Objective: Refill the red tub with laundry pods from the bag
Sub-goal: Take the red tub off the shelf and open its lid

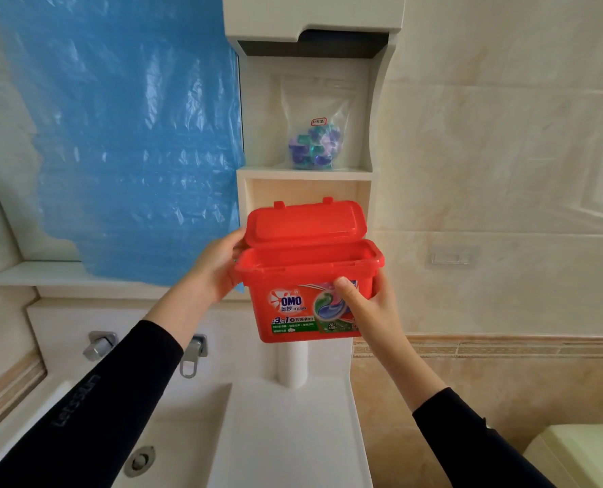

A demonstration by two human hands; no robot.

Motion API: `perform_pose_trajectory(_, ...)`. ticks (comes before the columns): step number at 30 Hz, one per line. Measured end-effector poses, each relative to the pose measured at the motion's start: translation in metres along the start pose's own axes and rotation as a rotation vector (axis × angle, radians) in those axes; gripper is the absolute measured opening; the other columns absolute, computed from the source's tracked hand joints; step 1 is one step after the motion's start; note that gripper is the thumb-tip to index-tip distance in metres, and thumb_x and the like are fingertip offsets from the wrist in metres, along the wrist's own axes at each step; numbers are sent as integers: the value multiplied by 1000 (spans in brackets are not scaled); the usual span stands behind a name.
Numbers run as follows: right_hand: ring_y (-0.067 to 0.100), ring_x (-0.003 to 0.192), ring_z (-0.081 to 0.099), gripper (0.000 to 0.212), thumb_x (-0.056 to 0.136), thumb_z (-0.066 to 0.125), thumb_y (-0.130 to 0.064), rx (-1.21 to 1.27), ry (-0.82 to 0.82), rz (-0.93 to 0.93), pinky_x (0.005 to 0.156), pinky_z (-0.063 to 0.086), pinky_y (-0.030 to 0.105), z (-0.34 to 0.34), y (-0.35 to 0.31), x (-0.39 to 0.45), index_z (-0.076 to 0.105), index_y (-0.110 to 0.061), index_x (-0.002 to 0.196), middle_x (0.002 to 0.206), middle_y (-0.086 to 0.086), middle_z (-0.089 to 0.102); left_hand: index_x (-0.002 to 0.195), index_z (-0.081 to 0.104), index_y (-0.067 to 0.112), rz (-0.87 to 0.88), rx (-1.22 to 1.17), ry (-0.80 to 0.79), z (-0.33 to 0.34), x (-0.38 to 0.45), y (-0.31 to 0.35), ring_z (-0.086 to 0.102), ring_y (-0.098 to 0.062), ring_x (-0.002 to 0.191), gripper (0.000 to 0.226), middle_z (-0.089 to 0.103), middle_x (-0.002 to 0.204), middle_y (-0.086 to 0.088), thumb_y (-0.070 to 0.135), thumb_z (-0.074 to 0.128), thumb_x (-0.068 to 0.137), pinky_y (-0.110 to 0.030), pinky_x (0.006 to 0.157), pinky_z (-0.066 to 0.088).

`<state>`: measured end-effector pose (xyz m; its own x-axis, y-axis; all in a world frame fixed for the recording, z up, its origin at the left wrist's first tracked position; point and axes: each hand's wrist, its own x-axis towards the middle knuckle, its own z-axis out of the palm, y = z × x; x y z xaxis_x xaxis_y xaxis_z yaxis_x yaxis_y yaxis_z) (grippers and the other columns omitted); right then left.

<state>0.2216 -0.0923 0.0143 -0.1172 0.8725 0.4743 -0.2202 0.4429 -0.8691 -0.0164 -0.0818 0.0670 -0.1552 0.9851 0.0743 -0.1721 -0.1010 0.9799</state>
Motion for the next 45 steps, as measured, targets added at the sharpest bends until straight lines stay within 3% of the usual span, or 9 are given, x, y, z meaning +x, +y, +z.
perform_pose_trajectory(4,17,91,75,65,69,78,-42,12,-10,-25,66,59,23,0,-5,0,54,-13,122,101,-6,76,70,67,18,-26,-117,-56,1,-4,-9,61,-12,52,35,63,60,0,27,46,95,-23,46,51)
perform_pose_trajectory(13,21,91,75,57,68,78,-54,34,44,-13,66,60,27,-3,-5,-1,58,-26,114,101,-3,77,90,73,21,12,-186,-207,0,-22,-22,69,-13,69,66,71,75,0,68,26,90,-25,57,54)
perform_pose_trajectory(19,18,90,76,42,73,73,-48,6,39,33,66,60,25,-6,6,-9,59,-30,109,99,-7,77,123,61,23,118,-38,-349,2,-45,-41,68,-11,94,86,72,102,2,84,43,64,-24,75,55)
perform_pose_trajectory(24,17,91,75,47,79,75,-38,-20,-21,83,67,59,24,-11,26,-31,53,-23,117,100,-7,76,123,55,33,165,192,-316,3,-61,-67,64,-19,111,76,70,116,0,62,79,57,-31,84,55)
perform_pose_trajectory(28,18,98,73,65,77,77,-35,-58,-90,185,71,59,26,-19,51,-54,45,-14,129,115,10,70,126,51,33,118,241,-317,-5,-70,-97,65,-14,108,70,70,115,6,41,83,64,-21,77,56)
perform_pose_trajectory(30,20,105,71,71,75,76,-32,-99,-117,204,78,59,30,-25,64,-62,43,-12,134,122,13,66,129,48,33,96,272,-292,-10,-72,-113,63,-14,112,74,67,120,4,37,83,64,-28,83,56)
perform_pose_trajectory(33,20,113,66,69,76,81,-36,-194,-157,201,90,57,40,-33,82,-72,46,-21,134,124,5,66,132,44,32,75,334,-239,-16,-75,-137,61,-11,113,77,63,124,3,29,84,65,-32,90,53)
perform_pose_trajectory(40,5,99,67,56,69,84,-43,-328,-206,232,79,53,21,-43,125,-97,54,-47,116,109,-16,69,120,44,31,51,380,-135,-31,-80,-205,64,6,97,76,62,115,3,0,83,63,-15,77,52)
perform_pose_trajectory(45,26,111,62,59,70,86,-25,-357,-192,319,93,54,43,-50,168,-119,55,-27,120,121,15,62,116,49,30,15,377,-128,-39,-87,-247,66,4,96,76,63,113,4,16,90,53,-14,75,51)
